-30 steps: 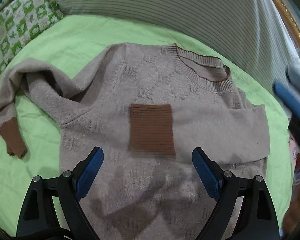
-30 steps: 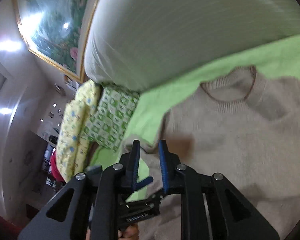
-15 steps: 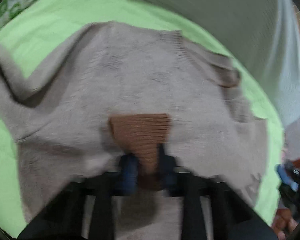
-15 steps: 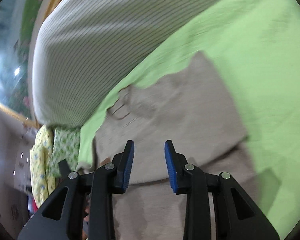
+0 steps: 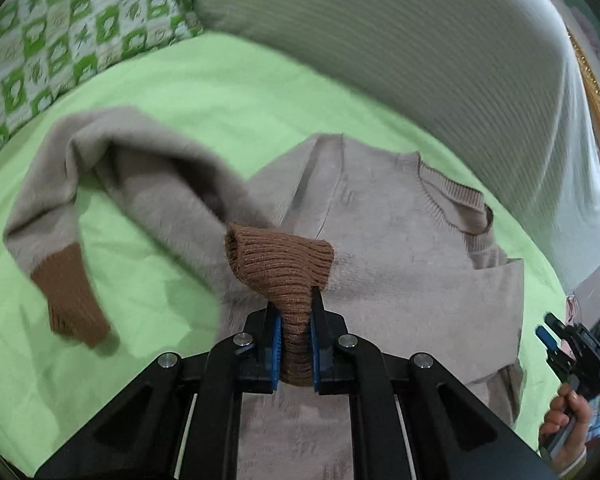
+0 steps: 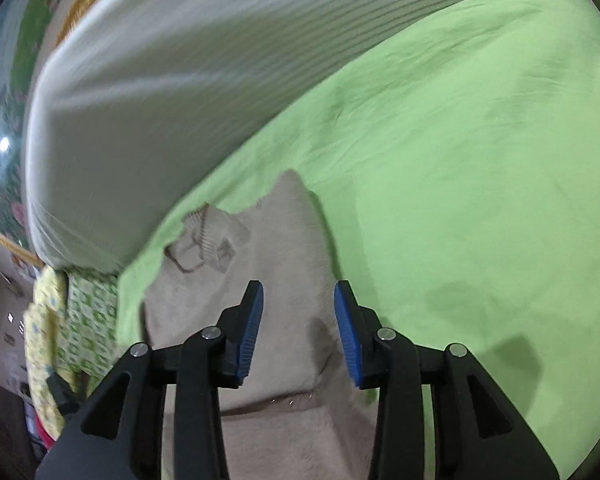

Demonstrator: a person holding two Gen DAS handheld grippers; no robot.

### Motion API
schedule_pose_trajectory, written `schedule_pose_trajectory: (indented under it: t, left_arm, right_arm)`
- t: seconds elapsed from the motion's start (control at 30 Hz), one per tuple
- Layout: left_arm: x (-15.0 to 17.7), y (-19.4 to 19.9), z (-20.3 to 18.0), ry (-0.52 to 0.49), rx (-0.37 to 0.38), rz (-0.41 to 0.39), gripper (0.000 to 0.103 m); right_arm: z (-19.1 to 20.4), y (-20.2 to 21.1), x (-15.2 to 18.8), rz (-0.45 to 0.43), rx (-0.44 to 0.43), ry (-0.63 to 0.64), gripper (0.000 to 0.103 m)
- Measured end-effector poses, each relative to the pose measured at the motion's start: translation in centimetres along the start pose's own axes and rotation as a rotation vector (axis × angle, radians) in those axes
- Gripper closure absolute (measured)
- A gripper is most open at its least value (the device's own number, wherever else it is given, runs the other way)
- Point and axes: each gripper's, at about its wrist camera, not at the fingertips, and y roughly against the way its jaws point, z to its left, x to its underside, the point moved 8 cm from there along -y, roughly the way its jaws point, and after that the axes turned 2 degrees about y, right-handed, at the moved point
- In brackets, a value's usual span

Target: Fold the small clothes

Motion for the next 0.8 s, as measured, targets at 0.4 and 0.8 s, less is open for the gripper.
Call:
schedule_pose_trajectory:
  t: [0.4,0.8]
  left_arm:
    - [2.0,-0.6,-2.2,-0.038,0.037,0.033,0.093]
    - [2.2,-5.3,-4.0,-0.183,-0.026,0.051,0.092]
  right_arm:
    - [-0.8,-4.8,-1.8,0.113,0.154,0.198,0.093]
    - [-4.3,-3.1,-3.6,0.064,0.267,0.182,0.097]
